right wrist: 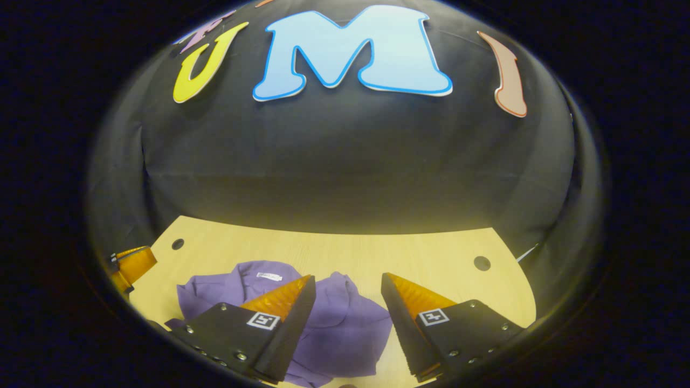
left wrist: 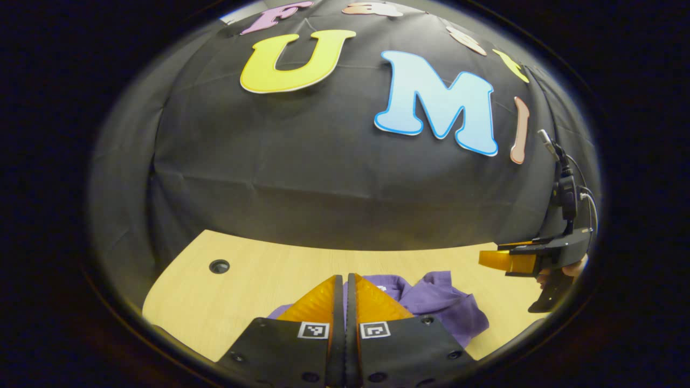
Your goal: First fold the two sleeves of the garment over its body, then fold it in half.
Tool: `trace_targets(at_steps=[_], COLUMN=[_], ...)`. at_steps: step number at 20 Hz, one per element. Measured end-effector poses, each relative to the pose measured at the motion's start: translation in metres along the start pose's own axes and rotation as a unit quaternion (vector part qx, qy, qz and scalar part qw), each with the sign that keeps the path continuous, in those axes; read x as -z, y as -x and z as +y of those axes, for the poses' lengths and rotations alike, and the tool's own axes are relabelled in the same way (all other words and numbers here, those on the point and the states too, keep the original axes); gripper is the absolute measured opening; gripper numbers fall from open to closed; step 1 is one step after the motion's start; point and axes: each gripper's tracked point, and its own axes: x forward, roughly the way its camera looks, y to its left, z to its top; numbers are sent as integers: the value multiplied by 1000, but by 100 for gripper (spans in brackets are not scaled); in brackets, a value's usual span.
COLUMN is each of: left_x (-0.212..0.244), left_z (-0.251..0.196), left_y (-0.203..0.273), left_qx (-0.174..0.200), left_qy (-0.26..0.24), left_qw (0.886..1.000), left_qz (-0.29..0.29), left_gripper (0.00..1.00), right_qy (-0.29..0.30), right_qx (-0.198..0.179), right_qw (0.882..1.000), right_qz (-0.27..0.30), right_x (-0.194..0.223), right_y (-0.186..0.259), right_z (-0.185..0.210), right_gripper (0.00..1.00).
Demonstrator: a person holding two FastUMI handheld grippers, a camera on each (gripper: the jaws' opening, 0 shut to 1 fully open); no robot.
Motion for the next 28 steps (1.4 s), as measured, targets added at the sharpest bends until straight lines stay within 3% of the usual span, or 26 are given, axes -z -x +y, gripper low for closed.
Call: trace_targets(at_steps=[2,3,8,9,13,16,24,28], left_x=[-2,-2,3,6,12,12,-7,-18], left_z=[-1,0,-1,0,6,4,-15,-33], left_y=[24,33,78,89,129,161,218,240], left_qx=[7,9,24,28,39,49,40,25], left_qy=[-5,-9,-31,-31,-44,-49,-73,-76], left_qw=[1000,1000,999,998,997,996,991,989], left_qz=[-10,-15,-35,-36,-46,-59,-103,-126], left_gripper=[6,5,31,30,46,66,83,84], right_qy=[2,4,7,7,-1,-3,8,23], right_qx=[4,7,20,23,31,45,56,51], right_qw=[1000,1000,999,999,997,994,988,985], right_qz=[-14,-20,-45,-48,-71,-95,-145,-165], right_x=[-2,-3,0,1,5,7,11,4], right_y=[18,28,75,85,127,162,222,241], right_z=[2,3,12,14,22,25,19,13], right_gripper=[74,78,78,78,78,78,78,78])
